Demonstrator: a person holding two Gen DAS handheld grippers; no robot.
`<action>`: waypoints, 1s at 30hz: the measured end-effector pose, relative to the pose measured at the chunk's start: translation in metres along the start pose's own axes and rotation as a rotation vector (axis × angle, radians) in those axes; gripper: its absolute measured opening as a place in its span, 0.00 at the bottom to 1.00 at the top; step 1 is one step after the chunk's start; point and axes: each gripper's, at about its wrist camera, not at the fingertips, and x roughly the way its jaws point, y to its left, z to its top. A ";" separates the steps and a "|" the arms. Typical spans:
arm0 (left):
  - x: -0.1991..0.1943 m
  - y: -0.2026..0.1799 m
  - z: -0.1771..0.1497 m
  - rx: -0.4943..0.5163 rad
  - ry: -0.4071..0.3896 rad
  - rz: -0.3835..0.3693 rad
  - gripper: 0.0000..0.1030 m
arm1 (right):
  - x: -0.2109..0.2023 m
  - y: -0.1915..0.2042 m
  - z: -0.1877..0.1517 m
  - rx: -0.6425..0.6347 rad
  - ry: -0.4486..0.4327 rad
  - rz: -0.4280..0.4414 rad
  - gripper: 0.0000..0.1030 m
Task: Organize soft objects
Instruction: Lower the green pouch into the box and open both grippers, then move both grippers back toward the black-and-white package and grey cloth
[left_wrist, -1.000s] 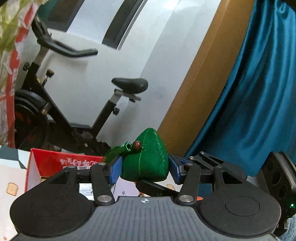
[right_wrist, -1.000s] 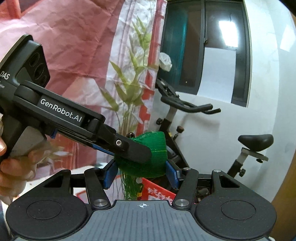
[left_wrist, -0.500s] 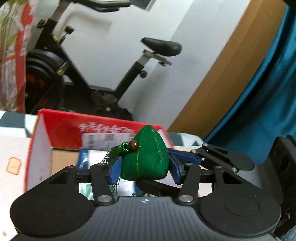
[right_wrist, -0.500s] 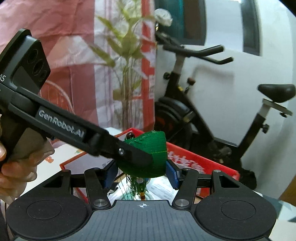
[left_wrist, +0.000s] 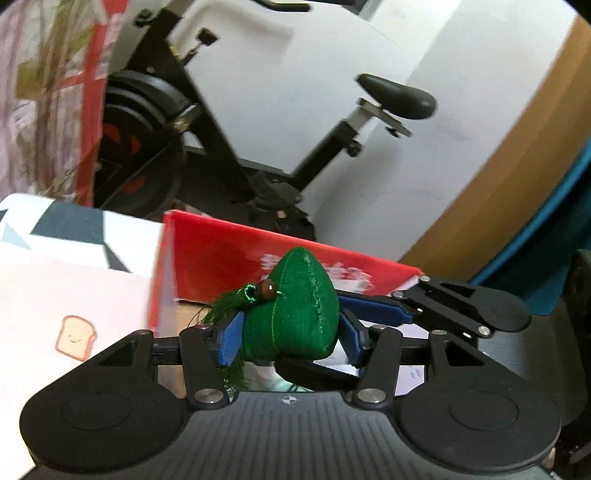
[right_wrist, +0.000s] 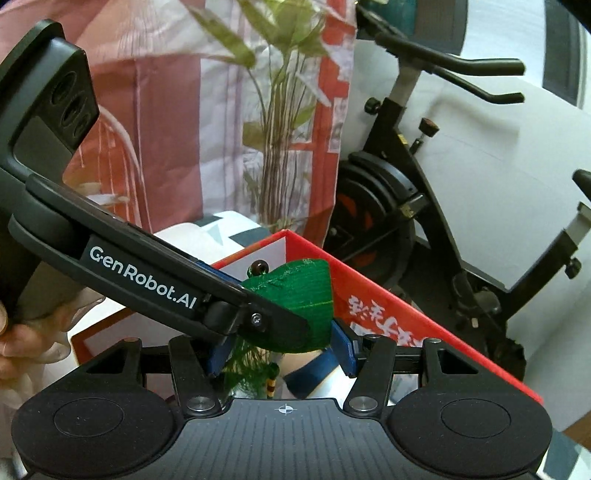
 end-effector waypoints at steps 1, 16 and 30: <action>0.002 0.003 0.001 -0.011 -0.001 0.023 0.55 | 0.005 0.001 0.002 -0.012 0.009 0.002 0.50; -0.010 -0.018 -0.001 0.065 -0.058 0.153 0.77 | -0.017 0.009 -0.006 0.010 0.091 -0.186 0.68; -0.078 -0.063 -0.022 0.175 -0.153 0.223 0.91 | -0.104 0.001 -0.031 0.190 0.014 -0.232 0.77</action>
